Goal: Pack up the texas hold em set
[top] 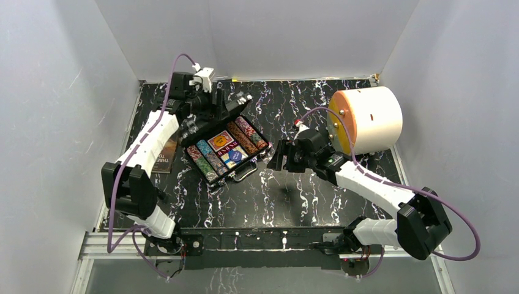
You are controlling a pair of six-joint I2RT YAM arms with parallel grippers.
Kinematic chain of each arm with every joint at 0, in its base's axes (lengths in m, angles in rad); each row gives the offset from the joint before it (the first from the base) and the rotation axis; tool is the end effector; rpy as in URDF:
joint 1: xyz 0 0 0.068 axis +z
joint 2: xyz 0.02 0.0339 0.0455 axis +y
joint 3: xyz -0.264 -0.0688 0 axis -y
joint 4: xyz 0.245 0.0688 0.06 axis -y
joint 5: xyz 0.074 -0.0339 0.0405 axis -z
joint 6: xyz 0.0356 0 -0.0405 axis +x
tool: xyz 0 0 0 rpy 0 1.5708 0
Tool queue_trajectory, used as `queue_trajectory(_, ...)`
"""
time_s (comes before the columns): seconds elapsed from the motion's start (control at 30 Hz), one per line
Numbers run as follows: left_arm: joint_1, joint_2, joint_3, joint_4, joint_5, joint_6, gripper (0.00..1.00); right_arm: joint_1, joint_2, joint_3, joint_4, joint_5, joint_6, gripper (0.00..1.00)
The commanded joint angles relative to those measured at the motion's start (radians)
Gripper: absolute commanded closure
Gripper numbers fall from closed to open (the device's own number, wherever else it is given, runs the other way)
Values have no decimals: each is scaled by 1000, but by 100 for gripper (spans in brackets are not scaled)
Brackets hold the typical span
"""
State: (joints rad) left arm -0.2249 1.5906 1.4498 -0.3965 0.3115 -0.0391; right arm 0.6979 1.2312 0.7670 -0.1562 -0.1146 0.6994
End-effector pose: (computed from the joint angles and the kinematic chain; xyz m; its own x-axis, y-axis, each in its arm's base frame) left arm 0.3572 -0.0929 0.3473 -0.5169 0.0801 -0.8523 0.4491 0.8730 -0.1903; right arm 0.2019 0.1747 0.2428 -0.7977 0.1656 -0.5798 -0.2563 0.7772 0.5747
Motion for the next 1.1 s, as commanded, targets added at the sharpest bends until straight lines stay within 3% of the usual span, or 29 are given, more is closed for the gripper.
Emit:
queue_trajectory(0.0, -5, -89, -21, -30, 388, -59, 23, 0, -12, 48, 29, 8, -14, 19)
queue_trajectory(0.1, -9, -125, -50, 38, 649, -99, 20, 0, -30, 32, 24, 36, -14, 19)
queue_trajectory(0.2, -12, -181, -116, 141, 725, -172, 18, 0, -42, 25, 6, 60, -21, 19)
queue_trajectory(0.33, -14, -258, -211, 181, 542, -211, 15, 0, -52, 12, 1, 85, -27, 19)
queue_trajectory(0.47, -25, -229, -262, 191, 377, -285, 20, 0, -30, 22, 3, 102, -28, 20)
queue_trajectory(0.6, -76, -132, -300, 183, 307, -322, 30, -1, 70, 114, 14, 91, -24, 29)
queue_trajectory(0.7, -131, -63, -301, 154, 201, -307, 45, -1, 149, 189, 3, 126, -52, 42)
queue_trajectory(0.8, -174, -2, -284, 104, 132, -273, 56, 0, 189, 230, 1, 185, -90, 45)
queue_trajectory(1.07, -260, 100, -266, -26, -30, -204, 57, 2, 301, 301, -5, 192, -165, 45)
